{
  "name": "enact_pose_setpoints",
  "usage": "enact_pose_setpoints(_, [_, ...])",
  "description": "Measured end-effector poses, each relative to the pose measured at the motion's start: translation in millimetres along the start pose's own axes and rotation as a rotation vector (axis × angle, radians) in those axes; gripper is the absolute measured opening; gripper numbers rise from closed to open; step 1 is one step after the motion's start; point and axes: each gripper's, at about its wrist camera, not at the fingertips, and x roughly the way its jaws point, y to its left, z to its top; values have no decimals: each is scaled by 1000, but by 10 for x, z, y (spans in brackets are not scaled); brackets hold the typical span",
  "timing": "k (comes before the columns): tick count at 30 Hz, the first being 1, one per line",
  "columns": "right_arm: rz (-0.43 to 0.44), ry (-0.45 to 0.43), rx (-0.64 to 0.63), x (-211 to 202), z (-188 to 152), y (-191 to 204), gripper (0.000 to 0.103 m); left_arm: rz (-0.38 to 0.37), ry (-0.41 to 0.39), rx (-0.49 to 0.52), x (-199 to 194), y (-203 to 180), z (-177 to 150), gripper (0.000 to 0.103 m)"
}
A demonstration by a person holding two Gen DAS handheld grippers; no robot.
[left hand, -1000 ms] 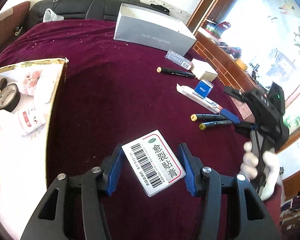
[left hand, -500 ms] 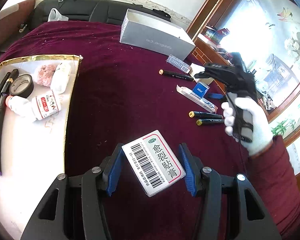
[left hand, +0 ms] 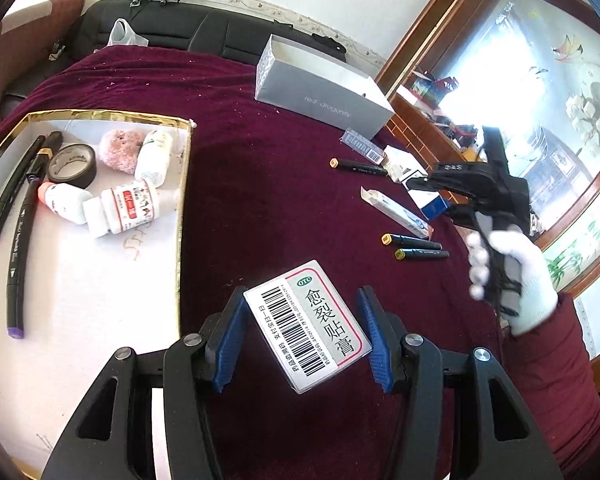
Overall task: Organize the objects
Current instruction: 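Place the barcode box in the tray with the left gripper while the right places the blue box there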
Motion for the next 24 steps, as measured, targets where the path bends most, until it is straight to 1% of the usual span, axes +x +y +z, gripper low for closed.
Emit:
enact_pose_setpoints(5, [99, 8, -71, -259, -271, 324, 32, -6, -29, -12, -185, 97, -37, 48])
enact_pose_setpoints(9, [206, 49, -138, -339, -513, 650, 32, 24, -69, -32, -426, 295, -42, 48])
enact_pose_setpoints(13, [264, 87, -221, -338, -792, 1088, 32, 107, -99, -58, -662, 637, -13, 48])
enact_pose_setpoints(16, [319, 125, -298, -296, -1046, 1464, 32, 190, -109, -89, -848, 960, 10, 48])
enact_pose_setpoints(18, [355, 157, -350, -250, -1229, 1718, 32, 251, -106, -101, -948, 1176, 30, 48])
enact_pose_setpoints(21, [393, 203, -400, -129, -1471, 2004, 32, 311, -100, -114, -1027, 1424, 36, 48])
enact_pose_setpoints(24, [439, 270, -453, -7, -1729, 2243, 32, 343, -72, -114, -1013, 1641, 49, 48])
